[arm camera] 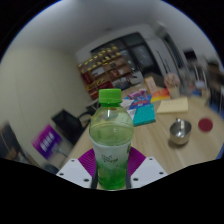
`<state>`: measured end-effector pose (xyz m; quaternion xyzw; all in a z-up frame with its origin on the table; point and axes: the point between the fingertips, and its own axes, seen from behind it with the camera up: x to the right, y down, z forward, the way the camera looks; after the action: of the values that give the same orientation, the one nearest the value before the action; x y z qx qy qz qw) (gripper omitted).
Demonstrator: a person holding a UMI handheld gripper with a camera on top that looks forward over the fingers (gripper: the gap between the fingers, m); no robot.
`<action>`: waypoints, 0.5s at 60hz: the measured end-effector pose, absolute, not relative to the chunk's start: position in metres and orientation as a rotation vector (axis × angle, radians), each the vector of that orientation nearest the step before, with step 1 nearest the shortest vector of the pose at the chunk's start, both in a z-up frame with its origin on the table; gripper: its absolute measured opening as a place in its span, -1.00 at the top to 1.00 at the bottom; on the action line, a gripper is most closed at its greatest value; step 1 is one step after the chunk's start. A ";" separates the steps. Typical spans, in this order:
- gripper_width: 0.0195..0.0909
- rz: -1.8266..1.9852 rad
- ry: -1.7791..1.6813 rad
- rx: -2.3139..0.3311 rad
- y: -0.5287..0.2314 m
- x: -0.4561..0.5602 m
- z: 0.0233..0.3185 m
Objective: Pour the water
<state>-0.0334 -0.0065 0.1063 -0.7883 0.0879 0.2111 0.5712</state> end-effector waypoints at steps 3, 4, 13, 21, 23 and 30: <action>0.48 0.686 0.365 -1.822 0.008 -0.019 0.112; 0.48 0.752 0.425 -1.811 0.011 -0.016 0.117; 0.48 1.365 0.948 -1.606 0.021 -0.030 0.165; 0.48 1.781 1.277 -1.324 0.033 0.022 0.151; 0.47 1.808 1.315 -1.281 0.016 0.024 0.157; 0.48 1.891 1.408 -1.173 0.031 0.036 0.158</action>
<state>0.0364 0.0310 0.1584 -0.4310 0.5174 0.6952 0.2515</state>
